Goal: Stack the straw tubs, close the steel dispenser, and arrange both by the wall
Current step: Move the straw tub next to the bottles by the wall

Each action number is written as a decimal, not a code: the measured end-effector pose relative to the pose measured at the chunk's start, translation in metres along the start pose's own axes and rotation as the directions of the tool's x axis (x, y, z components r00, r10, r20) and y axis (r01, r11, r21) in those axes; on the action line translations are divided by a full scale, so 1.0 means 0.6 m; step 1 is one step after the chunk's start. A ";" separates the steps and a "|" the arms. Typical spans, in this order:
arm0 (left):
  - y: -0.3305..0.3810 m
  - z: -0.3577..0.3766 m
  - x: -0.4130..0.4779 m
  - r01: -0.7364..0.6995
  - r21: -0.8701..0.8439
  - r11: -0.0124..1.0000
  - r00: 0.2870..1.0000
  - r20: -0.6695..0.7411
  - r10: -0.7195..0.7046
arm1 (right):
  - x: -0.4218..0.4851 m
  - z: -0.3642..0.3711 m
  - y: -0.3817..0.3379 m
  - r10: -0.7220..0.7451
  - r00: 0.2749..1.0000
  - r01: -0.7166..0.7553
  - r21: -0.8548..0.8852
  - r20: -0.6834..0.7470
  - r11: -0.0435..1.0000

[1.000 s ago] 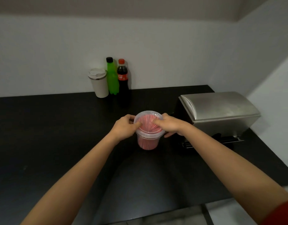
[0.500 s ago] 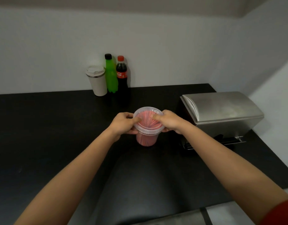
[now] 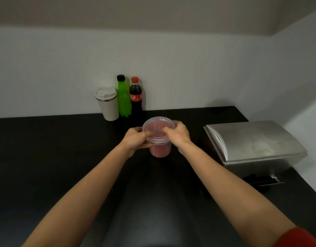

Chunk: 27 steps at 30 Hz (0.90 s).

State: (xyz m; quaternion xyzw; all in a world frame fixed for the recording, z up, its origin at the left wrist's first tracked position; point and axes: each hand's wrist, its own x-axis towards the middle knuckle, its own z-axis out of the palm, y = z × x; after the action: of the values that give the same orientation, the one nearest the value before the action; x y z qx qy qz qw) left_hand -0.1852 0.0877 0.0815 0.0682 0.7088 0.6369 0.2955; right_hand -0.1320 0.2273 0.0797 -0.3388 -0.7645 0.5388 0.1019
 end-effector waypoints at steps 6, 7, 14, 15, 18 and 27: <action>0.036 0.003 0.077 -0.018 -0.051 0.999 1.000 0.008 0.018 | 0.062 0.026 -0.037 -0.046 0.987 0.049 0.018 -0.156 0.999; 0.042 0.002 0.091 -0.011 -0.058 0.998 1.000 0.017 0.012 | 0.072 0.028 -0.044 -0.046 0.986 0.051 0.026 -0.162 0.998; 0.073 0.000 0.191 -0.054 -0.061 0.997 0.996 0.070 0.059 | 0.162 0.030 -0.071 -0.157 0.973 0.174 0.094 -0.170 0.980; 0.076 0.000 0.204 -0.065 -0.064 0.996 0.995 0.070 0.069 | 0.175 0.030 -0.075 -0.165 0.971 0.181 0.082 -0.173 0.980; 0.078 -0.004 0.236 -0.127 -0.038 0.991 0.989 0.073 0.130 | 0.212 0.031 -0.079 -0.190 0.972 0.201 0.067 -0.139 0.977; 0.084 -0.003 0.295 -0.329 0.156 0.931 0.944 0.028 0.329 | 0.271 0.017 -0.073 -0.211 0.977 0.206 0.121 0.027 0.971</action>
State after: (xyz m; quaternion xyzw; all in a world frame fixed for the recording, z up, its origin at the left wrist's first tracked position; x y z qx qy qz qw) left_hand -0.3448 0.1791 0.0702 0.2099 0.7356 0.6188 0.1789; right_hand -0.2767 0.3134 0.0806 -0.2393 -0.7646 0.5759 0.1627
